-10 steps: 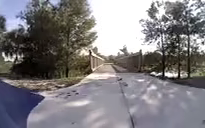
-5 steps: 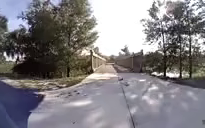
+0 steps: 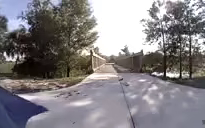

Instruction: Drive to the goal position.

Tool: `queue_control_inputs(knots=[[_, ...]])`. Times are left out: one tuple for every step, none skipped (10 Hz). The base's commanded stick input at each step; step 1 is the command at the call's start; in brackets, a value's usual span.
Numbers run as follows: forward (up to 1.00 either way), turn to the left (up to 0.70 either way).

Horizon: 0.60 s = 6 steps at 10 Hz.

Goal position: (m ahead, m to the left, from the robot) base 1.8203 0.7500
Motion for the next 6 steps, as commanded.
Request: queue_control_inputs(knots=[[0.00,0.45],[0.00,0.45],[0.00,0.45],[0.00,0.45],[0.91,0.29],[1.00,0.27]])
